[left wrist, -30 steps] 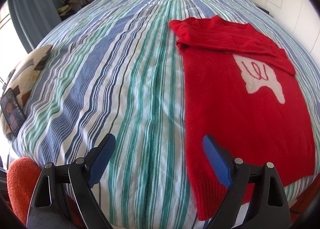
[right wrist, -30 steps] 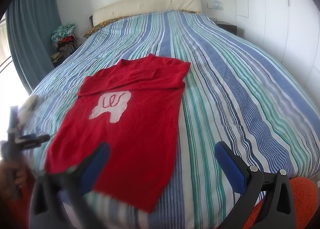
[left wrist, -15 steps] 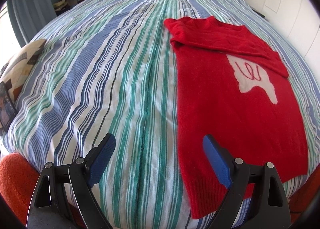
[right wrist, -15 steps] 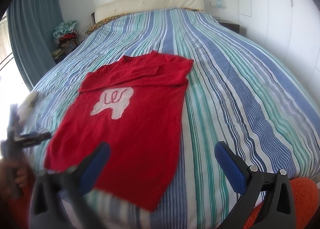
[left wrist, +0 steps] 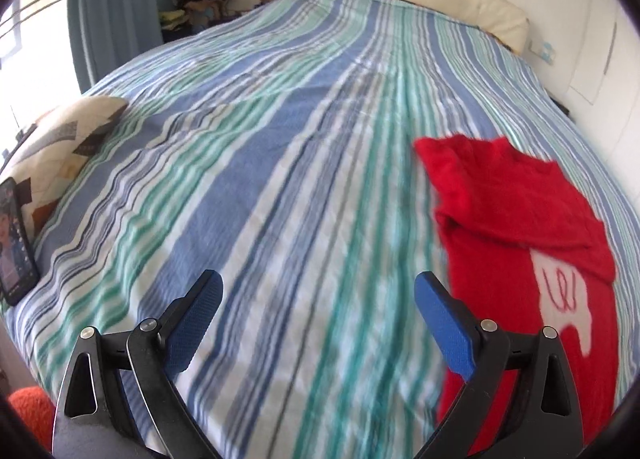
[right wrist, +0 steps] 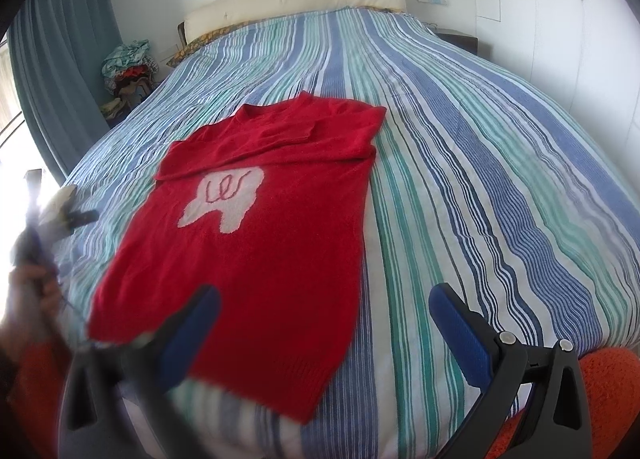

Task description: Fold small clothes

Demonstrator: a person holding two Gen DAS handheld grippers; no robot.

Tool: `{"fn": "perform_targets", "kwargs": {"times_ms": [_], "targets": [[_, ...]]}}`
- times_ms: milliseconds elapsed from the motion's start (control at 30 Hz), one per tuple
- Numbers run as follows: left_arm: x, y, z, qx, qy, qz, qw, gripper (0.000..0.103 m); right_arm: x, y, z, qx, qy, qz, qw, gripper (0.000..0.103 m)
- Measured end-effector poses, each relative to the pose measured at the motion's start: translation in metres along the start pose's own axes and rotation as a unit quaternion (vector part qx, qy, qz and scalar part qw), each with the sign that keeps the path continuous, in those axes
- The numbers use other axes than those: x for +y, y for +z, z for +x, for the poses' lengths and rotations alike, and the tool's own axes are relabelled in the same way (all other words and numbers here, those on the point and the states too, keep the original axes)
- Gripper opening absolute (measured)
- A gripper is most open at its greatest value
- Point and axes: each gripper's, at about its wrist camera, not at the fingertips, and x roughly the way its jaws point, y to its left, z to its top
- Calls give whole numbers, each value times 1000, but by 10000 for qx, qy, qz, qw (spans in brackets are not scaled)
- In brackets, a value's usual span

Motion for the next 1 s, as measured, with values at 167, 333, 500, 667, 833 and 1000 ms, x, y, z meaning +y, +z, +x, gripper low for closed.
{"fn": "perform_targets", "kwargs": {"times_ms": [167,333,500,667,833,1000], "targets": [[28,-5,85,948,427,61,9946,103,-1,0,4,71,-40,49,10000,102],[38,-20,84,634,165,-40,9978,103,1,-1,5,101,-56,5,9999,102],[37,-20,88,657,168,-45,9977,103,-2,-1,9,148,-43,68,9999,103],[35,-19,87,657,167,-48,9977,103,-6,0,16,227,36,234,9995,102],[36,-19,88,658,168,-47,9977,103,-3,0,18,249,73,207,9995,102],[36,-19,88,658,170,-45,9977,103,-6,-2,14,183,66,275,9994,103]]}}
